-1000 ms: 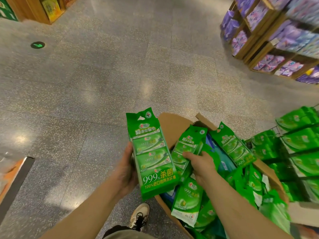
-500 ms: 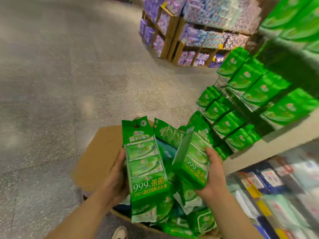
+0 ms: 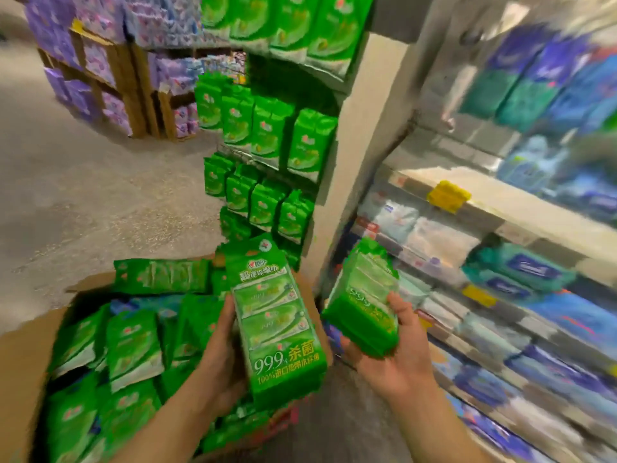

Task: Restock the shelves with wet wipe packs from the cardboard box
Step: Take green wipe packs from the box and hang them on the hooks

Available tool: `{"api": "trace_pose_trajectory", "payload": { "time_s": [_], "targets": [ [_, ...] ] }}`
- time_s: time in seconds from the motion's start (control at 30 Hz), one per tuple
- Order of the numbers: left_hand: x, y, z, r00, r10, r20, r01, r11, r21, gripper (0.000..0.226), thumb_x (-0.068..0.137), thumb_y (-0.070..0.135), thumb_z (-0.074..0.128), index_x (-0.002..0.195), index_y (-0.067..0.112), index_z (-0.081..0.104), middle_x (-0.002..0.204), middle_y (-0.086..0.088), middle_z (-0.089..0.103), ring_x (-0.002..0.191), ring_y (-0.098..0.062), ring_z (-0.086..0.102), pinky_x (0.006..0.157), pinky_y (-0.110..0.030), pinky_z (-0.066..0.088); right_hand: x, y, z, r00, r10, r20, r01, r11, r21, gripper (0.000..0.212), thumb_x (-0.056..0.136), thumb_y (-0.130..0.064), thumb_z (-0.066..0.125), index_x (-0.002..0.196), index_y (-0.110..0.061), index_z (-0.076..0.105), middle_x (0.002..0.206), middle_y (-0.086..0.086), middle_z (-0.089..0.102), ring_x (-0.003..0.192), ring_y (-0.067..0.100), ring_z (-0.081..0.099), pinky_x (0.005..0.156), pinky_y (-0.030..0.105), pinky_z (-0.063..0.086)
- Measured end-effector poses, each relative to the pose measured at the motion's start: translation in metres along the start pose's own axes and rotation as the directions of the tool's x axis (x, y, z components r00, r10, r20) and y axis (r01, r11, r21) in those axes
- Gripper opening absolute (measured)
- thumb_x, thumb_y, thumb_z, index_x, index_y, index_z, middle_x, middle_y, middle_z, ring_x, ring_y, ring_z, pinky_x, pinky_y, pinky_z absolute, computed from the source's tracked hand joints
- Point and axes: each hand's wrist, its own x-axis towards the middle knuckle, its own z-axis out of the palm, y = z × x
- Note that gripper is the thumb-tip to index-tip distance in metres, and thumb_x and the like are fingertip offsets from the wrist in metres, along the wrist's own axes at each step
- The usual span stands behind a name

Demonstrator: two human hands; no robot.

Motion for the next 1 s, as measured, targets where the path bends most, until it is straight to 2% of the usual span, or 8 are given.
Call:
{"api": "trace_pose_trajectory", "payload": {
  "time_s": [0.13, 0.2, 0.37, 0.53, 0.73, 0.83, 0.9, 1.0],
  "targets": [
    [0.006, -0.047, 0.062, 0.993, -0.097, 0.069, 0.097, 0.995, 0.007, 0.084, 0.076, 0.076, 0.049, 0.123, 0.011, 0.075, 0.129, -0.023, 0.068, 0.112, -0.040, 0.070, 0.105, -0.058, 0.048, -0.040, -0.041, -0.058, 0.993, -0.114, 0.016, 0.113, 0.993, 0.037, 0.035, 0.081, -0.036, 0.056, 0.087, -0.013, 0.081, 0.086, 0.015, 0.076, 0.062, 0.030, 0.072, 0.044, 0.032, 0.053],
    [0.006, -0.069, 0.094, 0.984, -0.140, 0.110, 0.142, 0.990, -0.005, 0.080, 0.079, 0.073, 0.049, 0.111, 0.008, 0.080, 0.117, -0.025, 0.073, 0.096, -0.040, 0.075, 0.081, -0.058, 0.061, -0.061, -0.061, -0.082, 0.986, -0.166, 0.012, 0.166, 0.986, -0.003, 0.033, 0.079, -0.033, 0.054, 0.082, -0.014, 0.081, 0.081, 0.013, 0.075, 0.056, 0.027, 0.069, 0.041, 0.028, 0.048],
    [0.004, -0.119, 0.171, 0.958, -0.162, 0.237, 0.161, 0.987, 0.023, 0.081, 0.052, 0.071, 0.085, 0.105, 0.010, 0.082, 0.122, -0.024, 0.072, 0.099, -0.042, 0.074, 0.079, -0.057, 0.061, -0.104, -0.106, -0.146, 0.953, -0.291, -0.083, 0.282, 0.953, -0.110, 0.052, 0.080, -0.029, 0.061, 0.128, -0.008, 0.059, 0.106, 0.023, 0.073, 0.076, 0.038, 0.072, 0.047, 0.034, 0.048],
    [0.005, -0.155, 0.241, 0.950, -0.205, 0.236, 0.210, 0.978, 0.005, 0.080, 0.085, 0.080, 0.046, 0.090, 0.011, 0.085, 0.107, -0.023, 0.076, 0.083, -0.040, 0.077, 0.060, -0.059, 0.061, -0.135, -0.142, -0.196, 0.905, -0.407, -0.125, 0.393, 0.911, -0.123, 0.060, 0.081, -0.034, 0.066, 0.137, -0.015, 0.055, 0.121, 0.023, 0.071, 0.092, 0.043, 0.073, 0.049, 0.036, 0.052],
    [0.010, -0.166, 0.312, 0.908, -0.224, 0.356, 0.205, 0.975, 0.091, 0.078, 0.087, 0.075, 0.041, 0.080, 0.012, 0.085, 0.096, -0.020, 0.078, 0.074, -0.036, 0.077, 0.050, -0.050, 0.060, -0.152, -0.178, -0.227, 0.838, -0.508, -0.197, 0.496, 0.861, -0.109, 0.055, 0.082, -0.036, 0.065, 0.132, -0.016, 0.056, 0.112, 0.023, 0.072, 0.087, 0.043, 0.072, 0.047, 0.036, 0.050],
    [0.030, -0.164, 0.336, 0.892, -0.262, 0.368, 0.205, 0.961, 0.187, 0.079, 0.084, 0.079, 0.041, 0.090, 0.013, 0.085, 0.108, -0.021, 0.077, 0.086, -0.039, 0.077, 0.072, -0.055, 0.062, -0.147, -0.197, -0.235, 0.797, -0.556, -0.235, 0.527, 0.831, -0.178, 0.046, 0.087, -0.032, 0.065, 0.131, -0.017, 0.058, 0.112, 0.022, 0.073, 0.083, 0.041, 0.072, 0.048, 0.036, 0.051],
    [0.048, -0.161, 0.347, 0.891, -0.268, 0.367, 0.184, 0.951, 0.248, 0.082, 0.080, 0.083, 0.045, 0.107, 0.016, 0.082, 0.122, -0.021, 0.073, 0.104, -0.042, 0.073, 0.100, -0.058, 0.050, -0.140, -0.212, -0.239, 0.766, -0.593, -0.248, 0.554, 0.805, -0.212, 0.032, 0.097, -0.028, 0.060, 0.129, -0.024, 0.059, 0.113, 0.018, 0.074, 0.086, 0.041, 0.074, 0.053, 0.037, 0.052],
    [0.077, -0.157, 0.365, 0.870, -0.298, 0.392, 0.199, 0.941, 0.274, 0.088, 0.075, 0.087, 0.051, 0.124, 0.018, 0.075, 0.132, -0.021, 0.067, 0.121, -0.043, 0.065, 0.115, -0.064, 0.036, -0.124, -0.239, -0.238, 0.726, -0.613, -0.313, 0.570, 0.790, -0.225, 0.032, 0.096, -0.027, 0.062, 0.128, -0.026, 0.060, 0.112, 0.018, 0.075, 0.082, 0.040, 0.073, 0.053, 0.037, 0.051]
  ]
}}
